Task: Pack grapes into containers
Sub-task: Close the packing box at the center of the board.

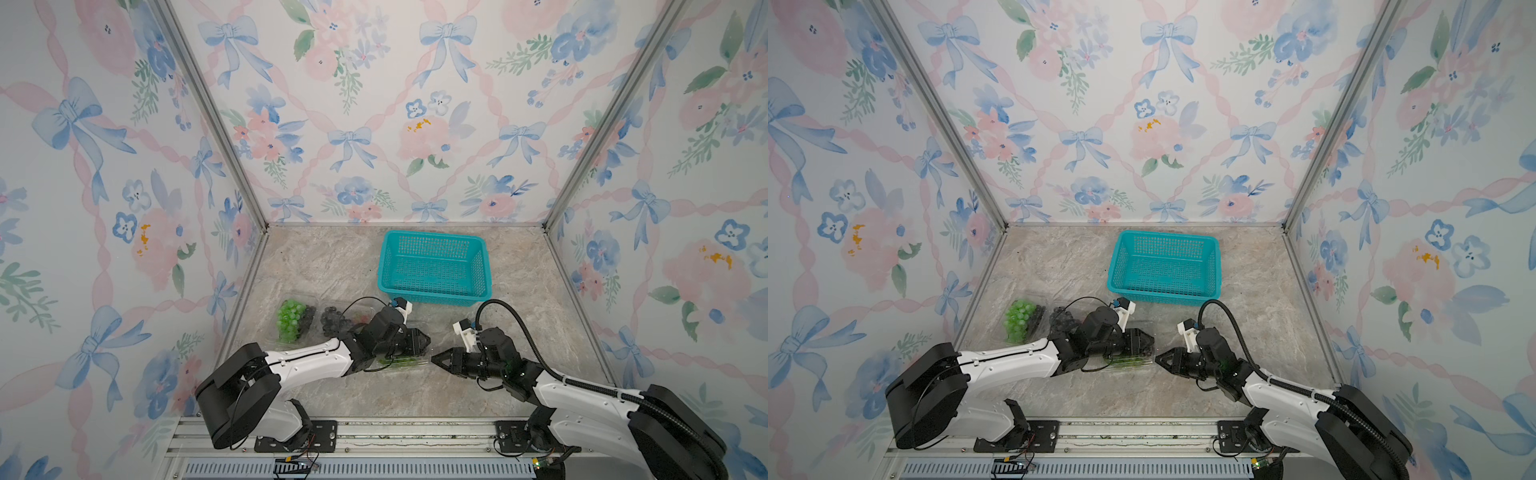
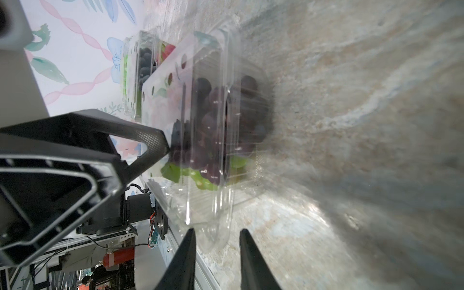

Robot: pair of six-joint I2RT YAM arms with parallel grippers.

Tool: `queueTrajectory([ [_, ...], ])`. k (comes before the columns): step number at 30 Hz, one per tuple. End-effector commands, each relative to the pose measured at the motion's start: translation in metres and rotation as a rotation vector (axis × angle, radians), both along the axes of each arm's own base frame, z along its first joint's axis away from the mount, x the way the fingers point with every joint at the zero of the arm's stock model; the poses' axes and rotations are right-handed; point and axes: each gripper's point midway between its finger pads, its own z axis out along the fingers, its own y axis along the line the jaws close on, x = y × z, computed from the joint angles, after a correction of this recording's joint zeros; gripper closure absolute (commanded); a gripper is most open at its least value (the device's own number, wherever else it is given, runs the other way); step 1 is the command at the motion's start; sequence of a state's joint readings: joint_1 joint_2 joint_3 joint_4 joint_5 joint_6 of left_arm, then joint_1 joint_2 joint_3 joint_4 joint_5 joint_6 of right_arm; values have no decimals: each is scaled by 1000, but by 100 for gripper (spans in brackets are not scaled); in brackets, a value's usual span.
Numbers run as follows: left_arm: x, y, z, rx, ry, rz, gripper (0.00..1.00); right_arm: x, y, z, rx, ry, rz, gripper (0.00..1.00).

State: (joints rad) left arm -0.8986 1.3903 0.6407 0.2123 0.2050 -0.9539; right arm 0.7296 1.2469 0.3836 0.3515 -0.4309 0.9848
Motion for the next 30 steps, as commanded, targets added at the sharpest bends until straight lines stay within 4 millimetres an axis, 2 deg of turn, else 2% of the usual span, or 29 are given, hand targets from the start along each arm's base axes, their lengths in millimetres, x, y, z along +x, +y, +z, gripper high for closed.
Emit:
queueTrajectory([
  [1, -1, 7, -3, 8, 12, 17, 61, -4, 3, -9, -9, 13, 10, 71],
  [12, -1, 10, -11, 24, 20, 27, 61, -4, 13, -16, 12, 29, 18, 74],
  [28, -2, 12, -13, 25, 23, 30, 62, -3, 15, -21, 10, 41, 13, 93],
  [30, -1, 12, -13, 23, 22, 31, 62, -3, 15, -21, 10, 39, 13, 93],
])
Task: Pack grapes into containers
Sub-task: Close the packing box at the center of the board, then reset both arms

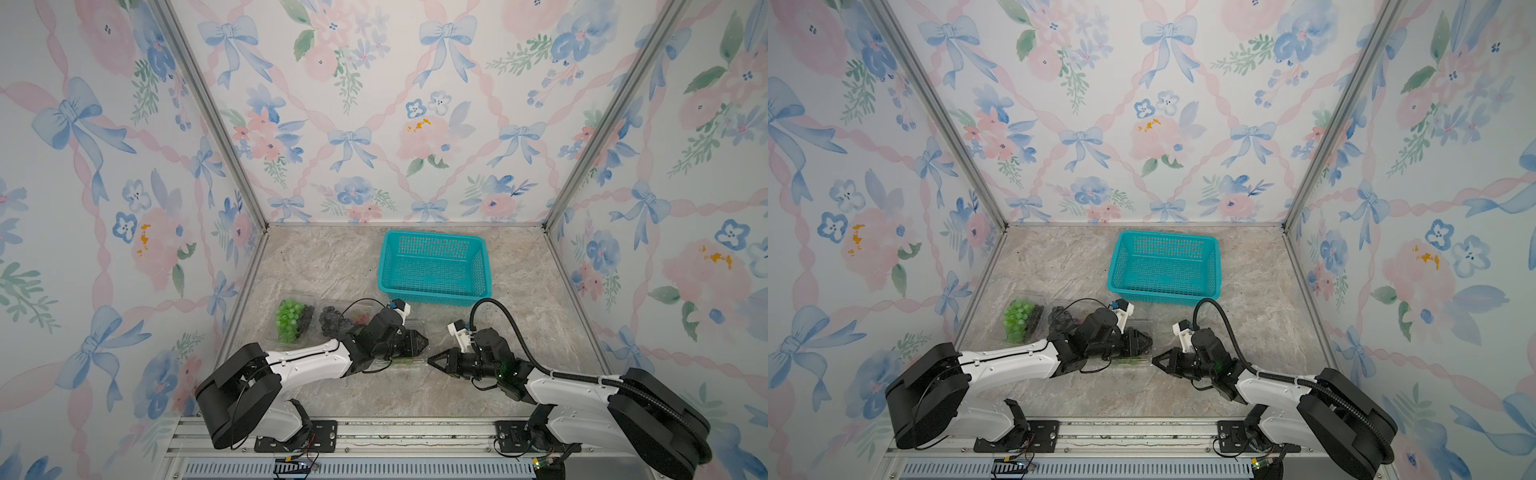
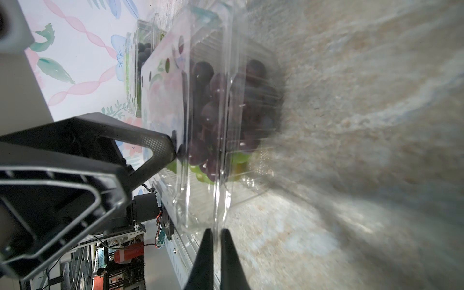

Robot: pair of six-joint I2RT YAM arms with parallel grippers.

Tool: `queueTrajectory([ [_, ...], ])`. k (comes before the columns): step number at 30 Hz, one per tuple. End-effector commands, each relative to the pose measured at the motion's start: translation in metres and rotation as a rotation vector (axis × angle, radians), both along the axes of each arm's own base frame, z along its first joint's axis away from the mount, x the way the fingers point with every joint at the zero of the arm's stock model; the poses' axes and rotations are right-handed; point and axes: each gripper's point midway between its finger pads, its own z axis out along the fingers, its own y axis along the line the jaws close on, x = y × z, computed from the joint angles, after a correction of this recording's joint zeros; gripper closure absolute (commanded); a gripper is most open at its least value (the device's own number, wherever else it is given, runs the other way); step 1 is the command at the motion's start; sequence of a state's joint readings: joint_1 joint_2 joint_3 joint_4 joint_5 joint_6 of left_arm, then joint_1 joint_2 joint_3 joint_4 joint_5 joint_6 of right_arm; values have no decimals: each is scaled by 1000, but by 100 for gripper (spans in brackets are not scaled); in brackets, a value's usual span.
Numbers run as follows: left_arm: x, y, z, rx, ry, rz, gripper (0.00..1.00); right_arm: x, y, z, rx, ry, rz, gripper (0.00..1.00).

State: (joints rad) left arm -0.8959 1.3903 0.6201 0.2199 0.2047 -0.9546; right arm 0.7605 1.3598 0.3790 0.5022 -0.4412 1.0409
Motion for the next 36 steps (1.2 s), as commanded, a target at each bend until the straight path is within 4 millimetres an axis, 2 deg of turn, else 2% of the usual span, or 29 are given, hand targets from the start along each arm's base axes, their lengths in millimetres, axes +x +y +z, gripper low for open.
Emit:
queueTrajectory([
  [1, 1, 9, -6, 13, 13, 28, 62, -3, -1, -13, -33, 14, 3, 93],
  [3, 1, 7, -1, 5, 4, 25, 62, -3, -1, -11, -29, 10, 4, 88],
  [5, 5, 5, 12, -14, -27, 29, 61, -3, -1, -5, -26, -5, 10, 81],
  [6, 8, 3, 22, -29, -55, 33, 60, -2, -2, 0, -37, -20, 14, 73],
  [8, 18, -1, 47, -56, -123, 56, 55, 0, -8, 9, -97, -59, 24, 47],
  [10, 32, -5, 80, -75, -229, 90, 41, 5, -20, 27, -188, -134, 29, 32],
  [12, 43, -3, 102, -63, -325, 122, 30, 13, -37, 46, -265, -214, 13, 23],
  [13, 51, 2, 111, -32, -381, 145, 19, 21, -49, 56, -299, -247, -11, 20],
  [14, 58, 8, 117, 4, -427, 179, 15, 28, -62, 61, -332, -264, -48, 15],
  [15, 67, 17, 124, 54, -483, 219, 8, 39, -81, 68, -377, -280, -110, 5],
  [16, 75, 27, 131, 109, -543, 260, 2, 48, -97, 75, -417, -321, -139, 1],
  [21, 106, 81, 153, 408, -774, 446, 2, 83, -171, 103, -594, -462, -363, 3],
  [24, 115, 118, 158, 539, -834, 552, 2, 101, -215, 106, -703, -485, -494, 3],
  [26, 121, 143, 155, 538, -835, 609, 2, 110, -238, 102, -749, -482, -557, 3],
  [30, 115, 194, 144, 518, -880, 721, 2, 119, -272, 97, -867, -515, -628, 3],
  [33, 107, 233, 137, 582, -924, 814, 2, 124, -288, 94, -952, -544, -658, 3],
  [36, 104, 276, 120, 584, -918, 910, 2, 129, -303, 85, -1028, -542, -693, 3],
])
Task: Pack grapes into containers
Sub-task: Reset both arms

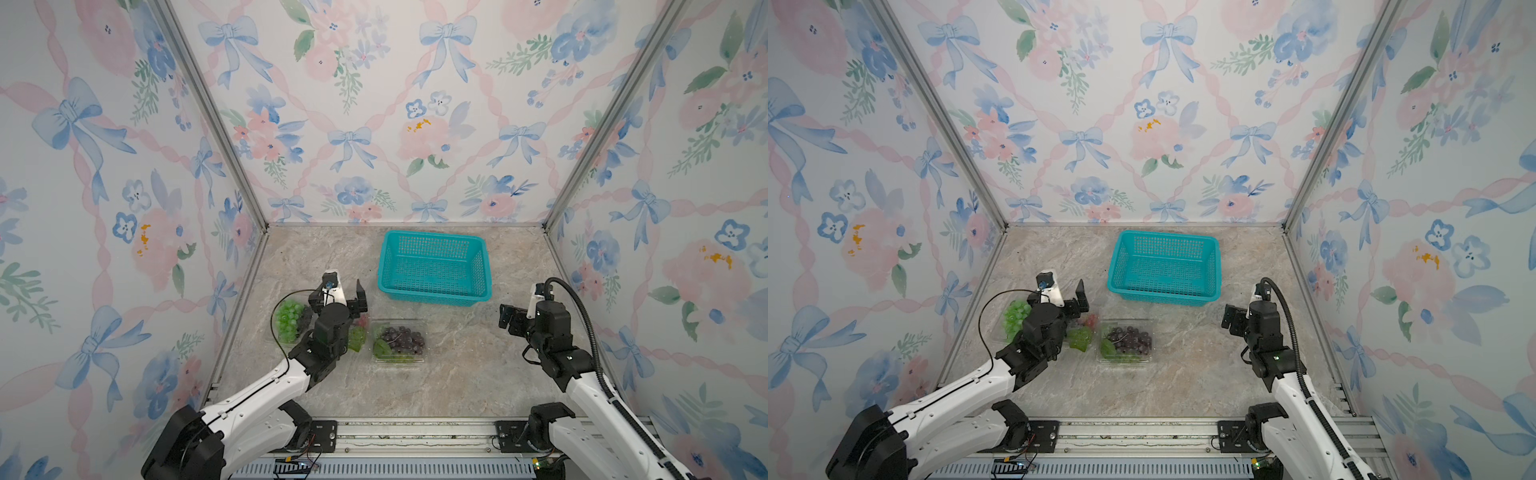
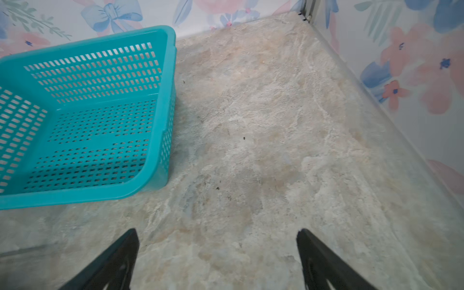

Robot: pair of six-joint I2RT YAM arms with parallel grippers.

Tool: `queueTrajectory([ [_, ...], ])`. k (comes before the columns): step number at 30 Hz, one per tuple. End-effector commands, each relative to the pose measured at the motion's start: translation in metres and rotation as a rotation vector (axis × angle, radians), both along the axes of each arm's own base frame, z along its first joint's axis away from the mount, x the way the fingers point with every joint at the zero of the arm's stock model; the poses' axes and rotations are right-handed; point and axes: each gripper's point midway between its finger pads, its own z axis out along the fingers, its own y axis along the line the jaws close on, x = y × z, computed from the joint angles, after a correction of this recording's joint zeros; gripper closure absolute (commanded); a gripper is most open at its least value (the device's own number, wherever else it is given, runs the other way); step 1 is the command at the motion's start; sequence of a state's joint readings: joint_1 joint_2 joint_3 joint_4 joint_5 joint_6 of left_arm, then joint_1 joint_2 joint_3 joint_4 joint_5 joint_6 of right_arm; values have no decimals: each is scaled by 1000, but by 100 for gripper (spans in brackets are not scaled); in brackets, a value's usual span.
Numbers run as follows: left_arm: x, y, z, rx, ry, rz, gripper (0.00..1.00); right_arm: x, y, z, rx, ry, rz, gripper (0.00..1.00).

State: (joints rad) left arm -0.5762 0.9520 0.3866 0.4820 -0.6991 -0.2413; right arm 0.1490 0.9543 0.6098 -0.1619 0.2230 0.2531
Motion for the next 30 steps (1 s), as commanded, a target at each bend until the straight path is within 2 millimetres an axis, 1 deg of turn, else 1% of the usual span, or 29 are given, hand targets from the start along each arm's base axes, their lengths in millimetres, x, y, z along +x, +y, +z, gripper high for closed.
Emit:
queueTrajectory([
  [1, -2, 40, 1, -15, -87, 88, 2, 9, -26, -7, -143, -20, -84, 3],
  [3, -2, 60, -8, -37, -95, 124, 2, 14, -33, -14, -187, -25, -105, 3],
  [7, 0, 90, -22, -15, -76, 180, 2, 26, -36, -28, -232, -30, -110, 3],
  [10, 7, 98, -31, 15, -71, 178, 2, 39, -37, -43, -256, -23, -114, 3],
  [12, 13, 99, -40, -12, -67, 153, 2, 47, -36, -53, -265, -5, -107, 3],
  [14, 17, 100, -47, -6, -79, 150, 2, 52, -34, -58, -260, 1, -101, 3],
  [17, 26, 96, -56, 48, -64, 123, 2, 58, -34, -58, -267, -51, -97, 3],
  [18, 30, 93, -59, 55, -56, 104, 2, 59, -34, -57, -271, -51, -95, 3],
  [22, 38, 87, -75, 67, -37, 56, 2, 68, -31, -48, -265, -145, -81, 3],
  [24, 42, 85, -83, 67, -27, 41, 2, 74, -31, -51, -249, -142, -72, 3],
  [25, 45, 84, -86, 73, -17, 36, 2, 77, -33, -56, -233, -145, -77, 3],
  [26, 46, 83, -87, 77, -17, 31, 2, 81, -34, -59, -218, -168, -76, 3],
  [28, 44, 81, -87, 74, -19, 18, 2, 76, -34, -61, -212, -169, -76, 3],
  [30, 45, 78, -87, 79, -24, -1, 2, 74, -33, -59, -206, -213, -70, 3],
])
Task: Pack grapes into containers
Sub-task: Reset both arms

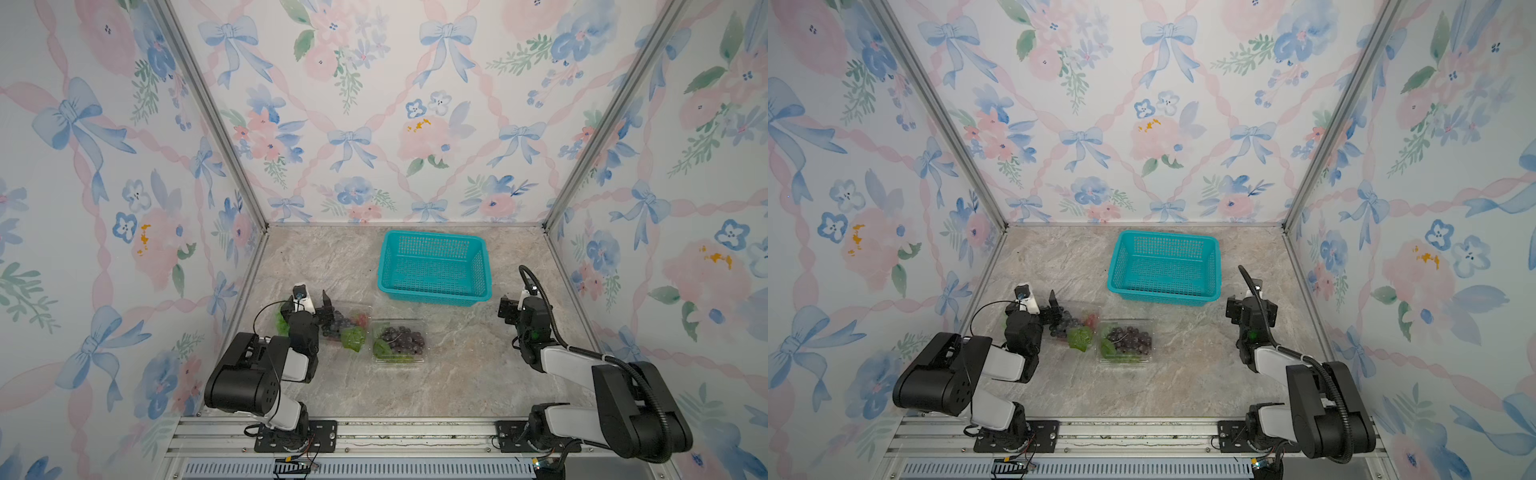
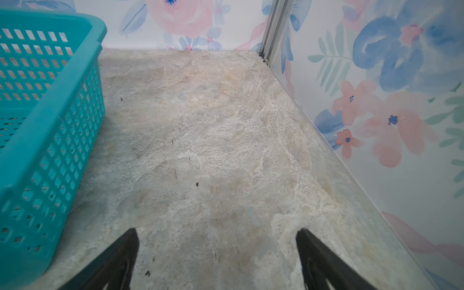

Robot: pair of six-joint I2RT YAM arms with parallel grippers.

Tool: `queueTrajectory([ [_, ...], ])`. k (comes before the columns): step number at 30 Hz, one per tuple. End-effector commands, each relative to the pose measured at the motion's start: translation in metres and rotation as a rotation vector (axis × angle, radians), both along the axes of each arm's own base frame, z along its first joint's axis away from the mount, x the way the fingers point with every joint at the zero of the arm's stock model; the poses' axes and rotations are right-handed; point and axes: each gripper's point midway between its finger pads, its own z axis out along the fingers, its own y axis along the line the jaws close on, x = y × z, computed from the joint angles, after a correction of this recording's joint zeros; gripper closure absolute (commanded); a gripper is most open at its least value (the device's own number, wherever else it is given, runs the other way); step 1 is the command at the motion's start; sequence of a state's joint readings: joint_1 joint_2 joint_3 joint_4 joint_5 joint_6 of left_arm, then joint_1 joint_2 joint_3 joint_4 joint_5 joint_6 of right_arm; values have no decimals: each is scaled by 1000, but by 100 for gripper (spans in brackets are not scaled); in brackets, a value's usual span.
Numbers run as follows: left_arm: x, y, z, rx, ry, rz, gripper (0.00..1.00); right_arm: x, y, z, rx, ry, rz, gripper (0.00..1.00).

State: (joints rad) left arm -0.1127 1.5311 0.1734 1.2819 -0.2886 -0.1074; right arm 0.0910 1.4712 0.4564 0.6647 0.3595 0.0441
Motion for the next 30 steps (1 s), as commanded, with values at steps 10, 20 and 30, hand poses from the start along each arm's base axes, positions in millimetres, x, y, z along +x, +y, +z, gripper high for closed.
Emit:
queueTrajectory([
  [10, 7, -12, 13, 27, -53, -82, 2, 2, 10, -2, 6, -102, 67, 3],
  [20, 7, -12, 14, 29, -53, -80, 2, 3, 10, -1, 11, -106, 69, 3],
  [30, 7, -12, 14, 30, -53, -81, 2, 3, 10, -1, 11, -102, 69, 3],
])
